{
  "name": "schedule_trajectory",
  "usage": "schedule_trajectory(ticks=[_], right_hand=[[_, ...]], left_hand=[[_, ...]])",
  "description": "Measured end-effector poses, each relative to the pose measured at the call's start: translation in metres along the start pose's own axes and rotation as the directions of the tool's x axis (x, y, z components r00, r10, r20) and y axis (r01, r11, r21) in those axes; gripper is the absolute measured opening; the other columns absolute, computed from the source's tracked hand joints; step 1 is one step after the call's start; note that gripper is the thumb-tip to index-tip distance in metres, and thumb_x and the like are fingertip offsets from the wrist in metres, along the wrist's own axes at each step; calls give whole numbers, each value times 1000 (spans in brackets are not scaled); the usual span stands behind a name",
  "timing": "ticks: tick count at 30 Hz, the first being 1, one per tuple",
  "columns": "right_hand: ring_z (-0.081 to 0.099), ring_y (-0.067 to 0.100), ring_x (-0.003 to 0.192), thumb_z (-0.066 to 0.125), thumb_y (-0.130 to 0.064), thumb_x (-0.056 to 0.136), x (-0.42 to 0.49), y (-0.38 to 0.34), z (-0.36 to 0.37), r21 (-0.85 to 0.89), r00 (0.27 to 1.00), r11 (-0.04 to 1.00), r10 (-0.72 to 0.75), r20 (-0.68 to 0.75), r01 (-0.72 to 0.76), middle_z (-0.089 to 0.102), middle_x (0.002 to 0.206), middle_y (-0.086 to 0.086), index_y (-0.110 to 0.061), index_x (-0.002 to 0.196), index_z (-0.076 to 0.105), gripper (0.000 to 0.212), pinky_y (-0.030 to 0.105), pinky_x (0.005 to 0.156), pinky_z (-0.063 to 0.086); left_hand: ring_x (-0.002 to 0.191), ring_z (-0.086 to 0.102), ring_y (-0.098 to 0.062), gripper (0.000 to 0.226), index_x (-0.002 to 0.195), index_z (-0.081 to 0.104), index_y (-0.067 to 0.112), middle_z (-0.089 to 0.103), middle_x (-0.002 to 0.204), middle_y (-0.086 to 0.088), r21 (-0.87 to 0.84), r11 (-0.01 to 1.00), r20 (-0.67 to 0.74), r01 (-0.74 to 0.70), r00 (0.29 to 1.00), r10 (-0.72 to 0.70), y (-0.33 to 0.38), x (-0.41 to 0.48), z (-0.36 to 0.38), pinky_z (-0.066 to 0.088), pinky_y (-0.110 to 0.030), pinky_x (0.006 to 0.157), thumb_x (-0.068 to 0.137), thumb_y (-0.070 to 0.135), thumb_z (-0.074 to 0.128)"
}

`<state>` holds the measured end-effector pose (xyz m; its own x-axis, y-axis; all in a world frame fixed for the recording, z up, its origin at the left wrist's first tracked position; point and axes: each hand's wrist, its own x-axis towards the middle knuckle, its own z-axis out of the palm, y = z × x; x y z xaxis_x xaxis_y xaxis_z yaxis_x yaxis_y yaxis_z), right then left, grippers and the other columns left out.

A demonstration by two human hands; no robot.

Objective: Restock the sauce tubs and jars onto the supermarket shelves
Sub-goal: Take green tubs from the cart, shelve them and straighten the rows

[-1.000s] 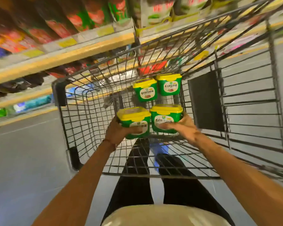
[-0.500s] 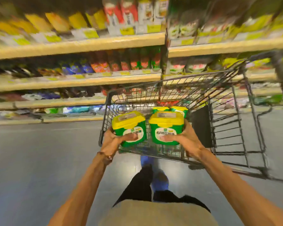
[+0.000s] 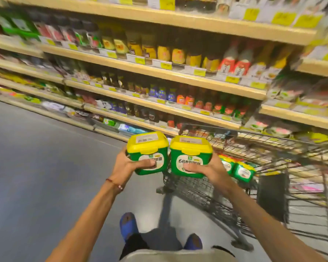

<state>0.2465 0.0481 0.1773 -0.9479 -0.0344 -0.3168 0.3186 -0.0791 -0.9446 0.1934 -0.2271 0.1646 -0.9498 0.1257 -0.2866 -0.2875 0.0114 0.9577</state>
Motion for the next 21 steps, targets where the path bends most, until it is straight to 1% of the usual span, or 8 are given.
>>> schedule_trajectory(ticks=[2, 5, 7, 10, 13, 17, 19, 21], right_hand=[[74, 30, 105, 91, -3, 67, 20, -8, 39, -23, 1000, 1000, -9, 24, 10, 76, 117, 11, -9, 134, 57, 75, 40, 88, 61], [74, 32, 107, 95, -11, 59, 50, -17, 98, 1, 1000, 1000, -5, 30, 5, 75, 119, 12, -10, 136, 56, 87, 46, 91, 61], [74, 31, 105, 96, -13, 55, 71, -25, 143, 3, 1000, 1000, -17, 25, 17, 76, 117, 11, -11, 135, 57, 90, 45, 89, 61], [75, 28, 102, 93, -6, 58, 100, -39, 214, 4, 997, 999, -41, 64, 41, 78, 113, 8, -14, 130, 59, 80, 39, 85, 62], [76, 28, 98, 94, -2, 56, 130, -47, 278, 32, 996, 998, -49, 68, 47, 79, 107, 7, -16, 122, 63, 75, 38, 81, 63], [76, 32, 98, 96, -14, 51, 171, -52, 352, 19, 995, 999, -39, 92, 37, 78, 108, 11, -9, 125, 64, 80, 43, 84, 62], [76, 33, 98, 97, -19, 49, 192, -57, 382, 3, 992, 999, -34, 121, 34, 78, 109, 11, -8, 127, 63, 86, 43, 84, 62], [75, 34, 100, 97, -19, 50, 214, -64, 412, 1, 986, 999, -46, 163, 46, 77, 111, 12, -9, 128, 62, 86, 44, 85, 62]], left_hand=[[89, 76, -22, 82, 116, 70, 4, 78, 103, -10, -44, 998, -34, -40, 999, 38, 13, 5, -35, 60, -26, 73, 39, 25, 92], [90, 76, -23, 83, 117, 70, 4, 78, 104, -11, -66, 995, -59, -73, 996, 69, 31, 18, -95, 59, -27, 74, 40, 25, 92], [91, 76, -24, 85, 118, 69, 3, 78, 105, -11, -65, 994, -83, -92, 993, 86, 39, 28, -143, 60, -27, 74, 40, 26, 92], [93, 76, -26, 85, 118, 70, 3, 78, 105, -11, -47, 995, -128, -89, 988, 82, 48, 36, -217, 60, -28, 75, 40, 29, 92], [91, 76, -23, 80, 114, 72, 8, 79, 103, -8, -42, 995, -181, -92, 980, 83, 57, 42, -282, 60, -28, 74, 40, 30, 92], [92, 76, -23, 83, 116, 71, 8, 79, 104, -6, -53, 994, -266, -95, 961, 78, 61, 50, -355, 60, -28, 75, 40, 32, 93], [94, 76, -24, 85, 118, 71, 8, 78, 105, -7, -46, 995, -298, -94, 951, 76, 60, 59, -385, 61, -31, 78, 40, 33, 94], [95, 76, -25, 86, 117, 71, 8, 78, 106, -7, -52, 995, -327, -87, 943, 65, 60, 70, -413, 62, -36, 81, 39, 34, 94]])
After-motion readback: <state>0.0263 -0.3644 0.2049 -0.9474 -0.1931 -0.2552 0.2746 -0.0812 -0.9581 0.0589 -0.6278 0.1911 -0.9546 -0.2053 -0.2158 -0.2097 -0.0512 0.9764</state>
